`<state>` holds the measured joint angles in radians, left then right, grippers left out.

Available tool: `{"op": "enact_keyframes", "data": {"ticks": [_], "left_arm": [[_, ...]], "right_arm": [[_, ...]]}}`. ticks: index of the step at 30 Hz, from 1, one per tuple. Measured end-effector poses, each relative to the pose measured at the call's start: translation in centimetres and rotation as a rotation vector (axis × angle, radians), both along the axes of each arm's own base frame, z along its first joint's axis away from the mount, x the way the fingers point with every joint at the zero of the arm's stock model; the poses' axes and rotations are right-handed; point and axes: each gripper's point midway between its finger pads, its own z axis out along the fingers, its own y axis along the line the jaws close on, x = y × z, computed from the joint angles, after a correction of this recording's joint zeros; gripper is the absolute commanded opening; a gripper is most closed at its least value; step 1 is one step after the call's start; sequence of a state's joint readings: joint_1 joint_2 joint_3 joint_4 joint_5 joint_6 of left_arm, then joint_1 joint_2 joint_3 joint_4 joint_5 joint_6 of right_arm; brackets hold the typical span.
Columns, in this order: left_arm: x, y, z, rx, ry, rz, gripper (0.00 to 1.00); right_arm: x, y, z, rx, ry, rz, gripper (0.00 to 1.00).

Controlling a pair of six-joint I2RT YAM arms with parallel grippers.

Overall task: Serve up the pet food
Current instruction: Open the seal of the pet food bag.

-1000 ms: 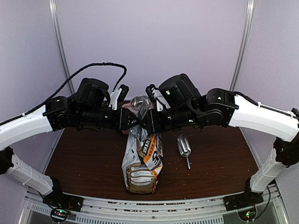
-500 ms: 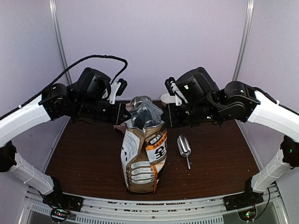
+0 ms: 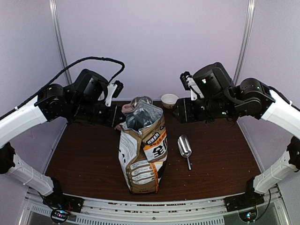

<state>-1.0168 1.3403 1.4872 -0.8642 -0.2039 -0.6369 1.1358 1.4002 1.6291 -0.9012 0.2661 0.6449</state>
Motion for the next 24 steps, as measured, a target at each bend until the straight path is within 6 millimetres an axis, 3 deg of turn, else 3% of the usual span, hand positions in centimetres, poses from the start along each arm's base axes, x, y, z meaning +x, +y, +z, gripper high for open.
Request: {"op": "enact_keyframes", "data": {"ticks": [5,10,20,24], "left_arm": [[-0.2,0.1,0.0,-0.025,-0.001,0.003,0.0],[-0.1,0.0,0.0,-0.032,-0.004,0.004,0.0],[0.0,0.0,0.0,-0.033,-0.008,0.006,0.0],[-0.1,0.1,0.0,-0.031,-0.012,0.002,0.1]], "right_arm": [[0.4,-0.7,1.8,-0.017,-0.035,-0.011,0.67],[1.4,-0.1,3.3,-0.048,-0.065,-0.011,0.74],[4.1,3.1,0.8,-0.161,-0.035,0.029,0.76],[4.6,4.8,0.5,-0.172,-0.031,0.076,0.77]]}}
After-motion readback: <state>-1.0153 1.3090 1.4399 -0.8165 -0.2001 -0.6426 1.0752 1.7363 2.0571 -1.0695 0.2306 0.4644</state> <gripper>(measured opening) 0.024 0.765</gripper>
